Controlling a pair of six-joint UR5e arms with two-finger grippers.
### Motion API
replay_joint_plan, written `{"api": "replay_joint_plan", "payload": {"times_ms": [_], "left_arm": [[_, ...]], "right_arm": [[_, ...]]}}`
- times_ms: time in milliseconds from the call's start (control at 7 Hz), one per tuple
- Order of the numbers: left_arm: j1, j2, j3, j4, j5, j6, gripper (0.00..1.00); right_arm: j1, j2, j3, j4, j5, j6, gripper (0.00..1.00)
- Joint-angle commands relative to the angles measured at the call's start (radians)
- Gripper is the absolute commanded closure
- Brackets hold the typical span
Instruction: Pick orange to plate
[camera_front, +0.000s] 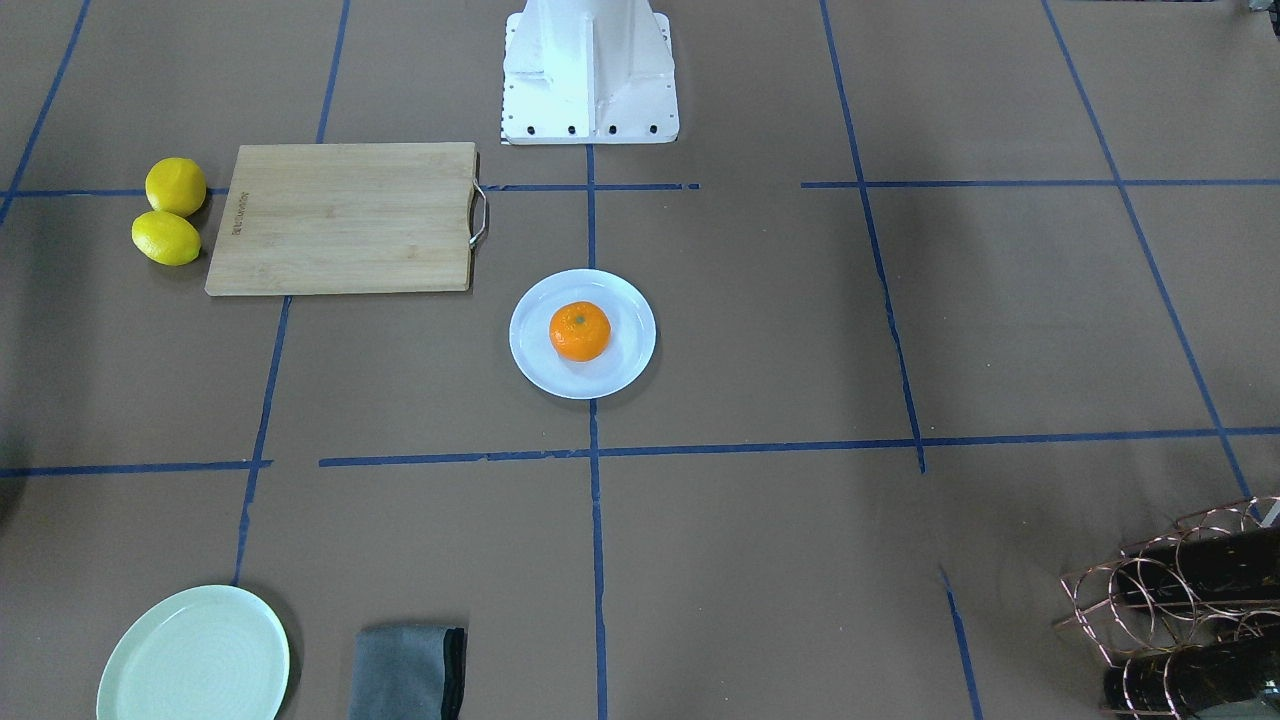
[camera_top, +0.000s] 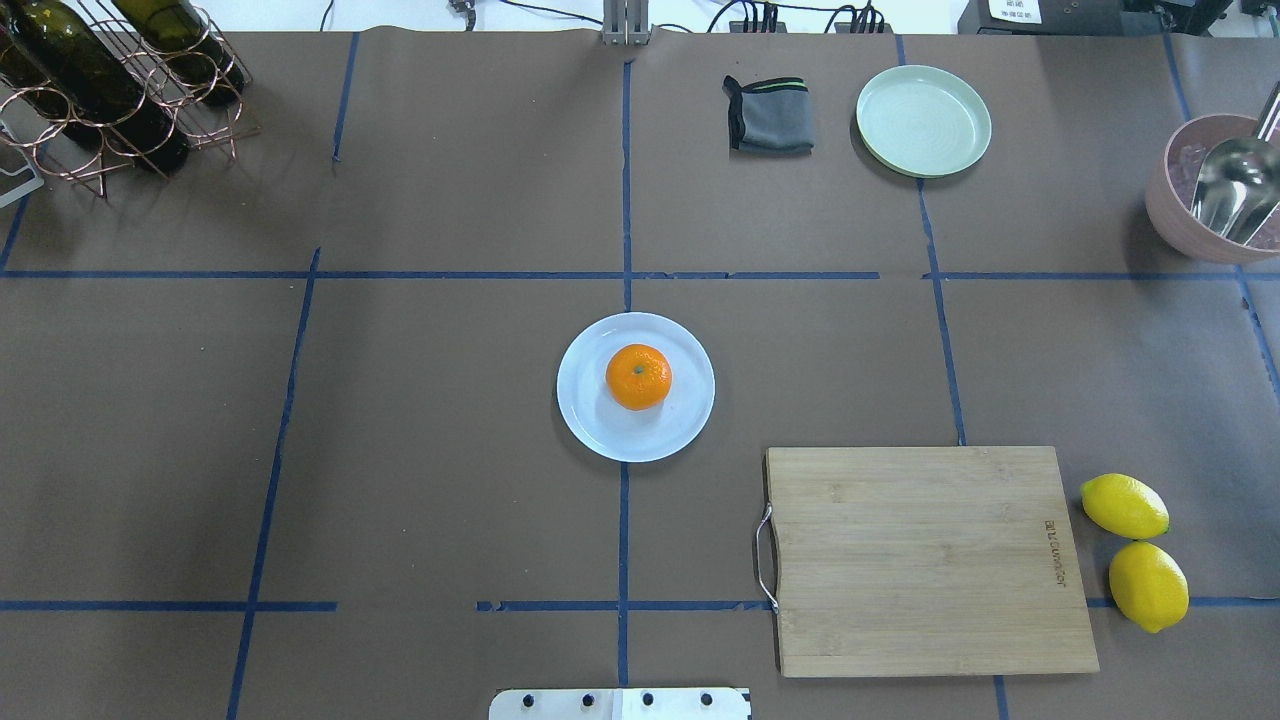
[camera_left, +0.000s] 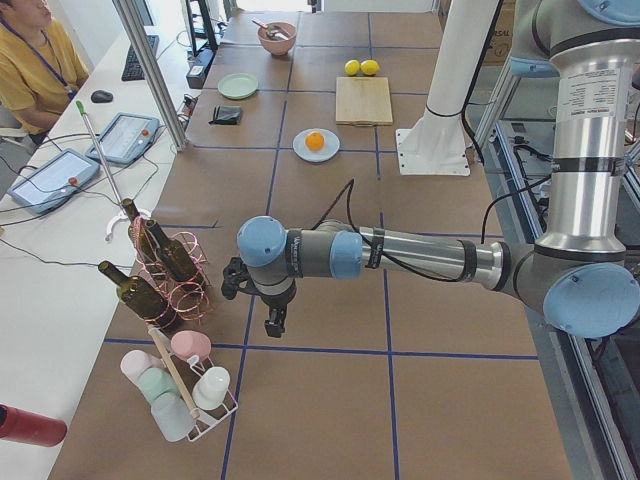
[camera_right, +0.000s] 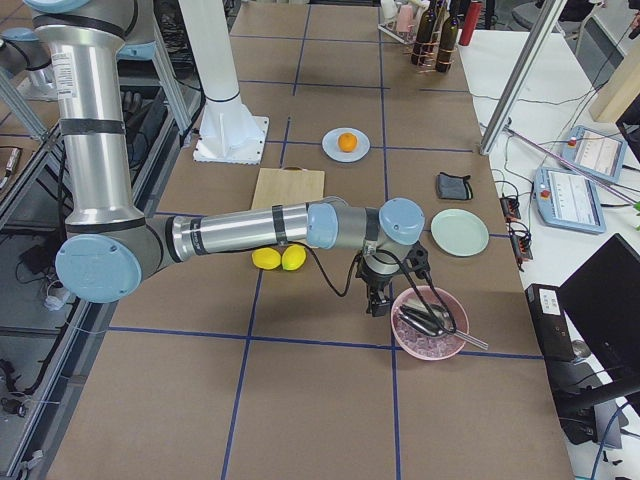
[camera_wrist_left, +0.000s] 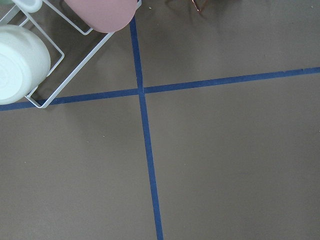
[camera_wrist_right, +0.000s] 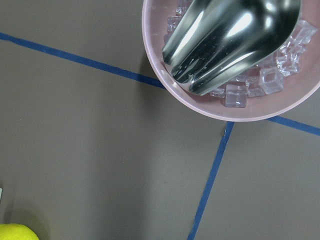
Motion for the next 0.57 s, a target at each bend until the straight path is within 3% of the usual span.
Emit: {"api": "replay_joint_plan", "payload": {"times_ms": [0,429], "left_arm": [[-0.001,0.051,-0.02,-0.001,-0.006,0.001,0.0],[0.0,-0.021,0.008,0.011,0.001,0.008,0.0]], "right_arm": [[0.002,0.001,0.003,-0.002,0.001,0.0,0.0],[0.003,0.013,0.001,0.003,0.003,0.007,0.0]]}}
